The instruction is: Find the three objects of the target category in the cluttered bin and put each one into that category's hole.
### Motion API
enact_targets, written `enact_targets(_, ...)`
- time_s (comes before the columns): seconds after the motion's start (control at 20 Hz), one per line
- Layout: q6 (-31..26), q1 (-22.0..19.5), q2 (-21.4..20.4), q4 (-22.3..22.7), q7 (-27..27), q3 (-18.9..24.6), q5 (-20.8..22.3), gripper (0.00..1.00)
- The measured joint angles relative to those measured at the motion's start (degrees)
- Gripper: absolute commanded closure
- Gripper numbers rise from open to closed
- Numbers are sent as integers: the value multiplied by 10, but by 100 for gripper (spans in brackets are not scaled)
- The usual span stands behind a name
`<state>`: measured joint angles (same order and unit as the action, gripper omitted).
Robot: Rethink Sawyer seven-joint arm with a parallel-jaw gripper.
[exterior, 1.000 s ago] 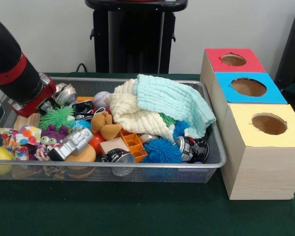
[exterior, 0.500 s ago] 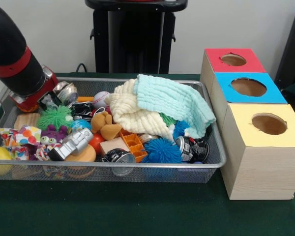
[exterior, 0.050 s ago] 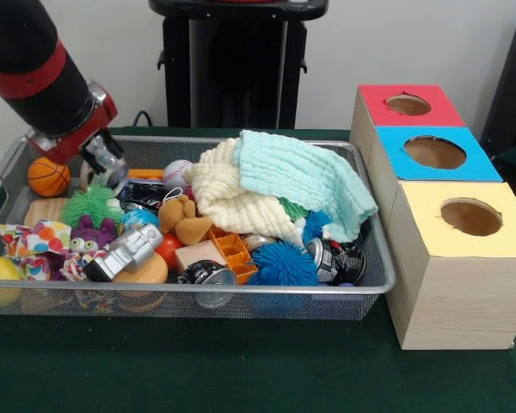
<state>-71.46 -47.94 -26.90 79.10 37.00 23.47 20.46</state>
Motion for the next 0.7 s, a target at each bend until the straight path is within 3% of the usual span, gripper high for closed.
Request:
enact_targets(0.3,-13,19,-42,17,1,-5,-46,100)
enact_targets(0.7,-11,48,-99,51,22,-20,-146,100)
